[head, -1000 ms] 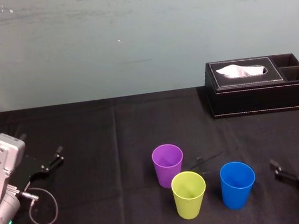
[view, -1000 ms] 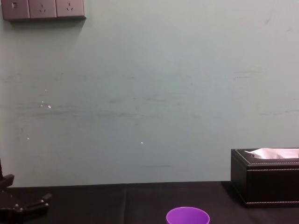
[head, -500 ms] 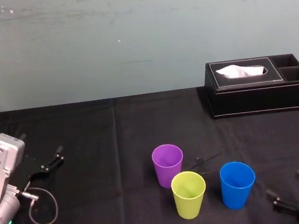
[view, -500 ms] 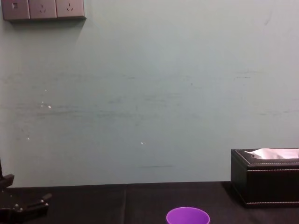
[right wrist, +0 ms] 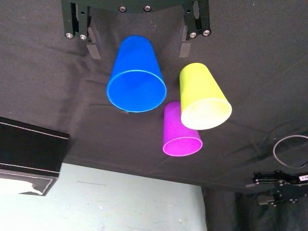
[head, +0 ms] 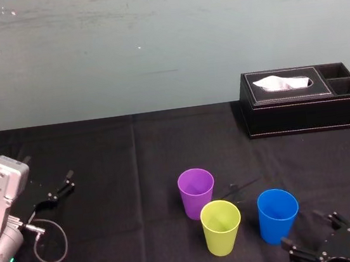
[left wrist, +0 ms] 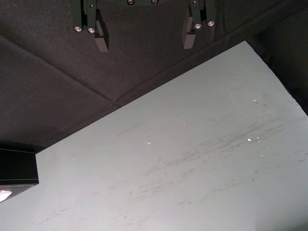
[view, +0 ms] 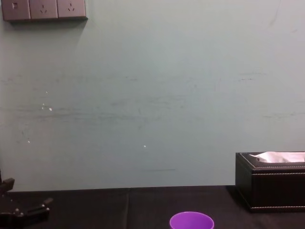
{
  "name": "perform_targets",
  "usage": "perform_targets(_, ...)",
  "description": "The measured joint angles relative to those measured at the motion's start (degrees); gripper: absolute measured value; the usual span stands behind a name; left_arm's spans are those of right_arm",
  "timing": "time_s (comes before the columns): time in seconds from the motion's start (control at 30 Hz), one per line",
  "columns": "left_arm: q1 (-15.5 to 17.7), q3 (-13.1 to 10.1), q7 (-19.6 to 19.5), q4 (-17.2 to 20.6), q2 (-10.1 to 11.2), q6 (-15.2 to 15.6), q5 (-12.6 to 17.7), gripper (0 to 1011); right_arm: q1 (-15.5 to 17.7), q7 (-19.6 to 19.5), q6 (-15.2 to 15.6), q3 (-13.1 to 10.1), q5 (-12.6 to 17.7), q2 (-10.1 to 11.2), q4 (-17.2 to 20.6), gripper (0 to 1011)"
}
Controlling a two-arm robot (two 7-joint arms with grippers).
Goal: Stack the three plastic cups sequentially using one hand.
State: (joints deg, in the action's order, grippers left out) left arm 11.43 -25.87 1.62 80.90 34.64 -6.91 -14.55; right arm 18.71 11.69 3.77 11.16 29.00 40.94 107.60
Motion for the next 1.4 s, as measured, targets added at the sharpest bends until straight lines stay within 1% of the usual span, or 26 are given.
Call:
perform_targets(0.07, 0.0, 0.0, 0.0, 0.0, 0.0, 0.0, 0.0, 1000, -1.1, 0.1, 0.4, 0.8, -1.3, -0.9, -0.5, 1002)
perform_targets(0.2, 0.0, 0.0, 0.0, 0.0, 0.0, 0.0, 0.0, 1000, -2.1, 0.1, 0.8, 1.5, -2.7, -1.8, -1.1, 1002)
perform_targets(0.33, 0.0, 0.0, 0.0, 0.0, 0.0, 0.0, 0.0, 1000, -2.7, 0.1, 1.1, 1.7, -3.5, -2.5, -1.7, 1000)
perform_targets(0.4, 0.0, 0.0, 0.0, 0.0, 0.0, 0.0, 0.0, 1000, -3.4, 0.2, 1.5, 1.9, -4.2, -3.2, -2.3, 1002)
perform_targets(0.87, 0.0, 0.0, 0.0, 0.0, 0.0, 0.0, 0.0, 1000, -6.3, 0.9, 3.4, 1.9, -5.6, -7.0, -4.9, 1002)
perform_targets(1.17, 0.0, 0.0, 0.0, 0.0, 0.0, 0.0, 0.0, 1000, -7.8, 1.9, 4.3, 2.0, -6.6, -8.6, -6.3, 1002)
perform_targets(1.23, 0.0, 0.0, 0.0, 0.0, 0.0, 0.0, 0.0, 1000, -8.6, 2.2, 4.6, 2.0, -7.2, -9.4, -7.0, 1000)
perform_targets(1.4, 0.0, 0.0, 0.0, 0.0, 0.0, 0.0, 0.0, 1000, -9.2, 2.5, 4.7, 1.8, -7.7, -10.4, -7.6, 1002)
